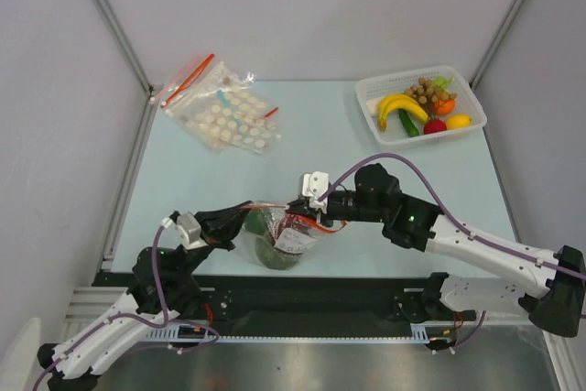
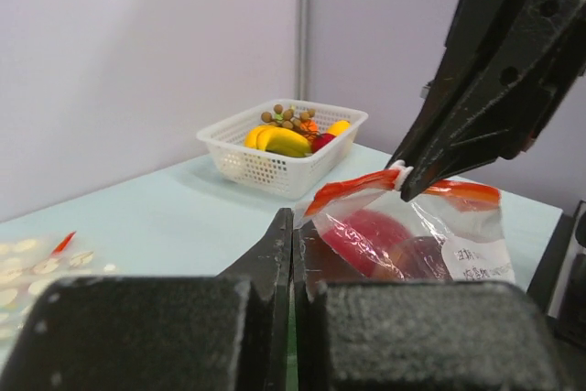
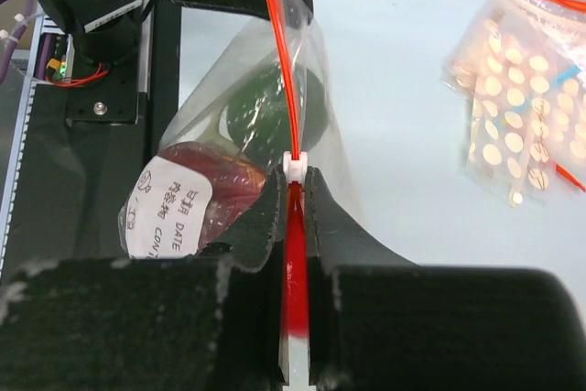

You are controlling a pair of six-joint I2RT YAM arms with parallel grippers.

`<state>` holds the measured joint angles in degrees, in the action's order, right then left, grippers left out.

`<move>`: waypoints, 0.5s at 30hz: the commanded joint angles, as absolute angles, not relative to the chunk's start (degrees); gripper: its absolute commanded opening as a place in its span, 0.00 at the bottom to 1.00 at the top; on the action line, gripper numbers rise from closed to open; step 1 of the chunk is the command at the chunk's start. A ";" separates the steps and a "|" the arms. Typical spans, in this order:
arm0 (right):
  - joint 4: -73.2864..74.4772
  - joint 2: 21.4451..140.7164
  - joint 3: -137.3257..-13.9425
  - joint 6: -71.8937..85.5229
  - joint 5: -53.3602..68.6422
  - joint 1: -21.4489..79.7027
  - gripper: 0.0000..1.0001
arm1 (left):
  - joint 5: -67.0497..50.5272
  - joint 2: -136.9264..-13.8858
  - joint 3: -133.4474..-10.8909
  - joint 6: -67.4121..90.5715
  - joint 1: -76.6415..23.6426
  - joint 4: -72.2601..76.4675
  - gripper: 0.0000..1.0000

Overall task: Place the food in the zip-top bag and seal the zipper
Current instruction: Zip the zipper food storage bag at the center of the board.

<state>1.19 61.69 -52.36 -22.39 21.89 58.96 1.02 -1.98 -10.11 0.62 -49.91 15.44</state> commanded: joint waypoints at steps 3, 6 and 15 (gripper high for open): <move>4.57 61.26 -54.23 -20.74 18.55 56.95 0.00 | 17.12 4.21 -10.63 2.11 -49.31 16.10 0.00; 5.01 61.26 -54.40 -19.87 17.76 56.08 0.00 | 20.37 4.39 -11.60 2.46 -49.31 13.99 0.00; 9.22 58.80 -54.84 -18.81 16.97 53.44 0.00 | 22.85 4.75 -12.13 2.64 -49.31 12.66 0.00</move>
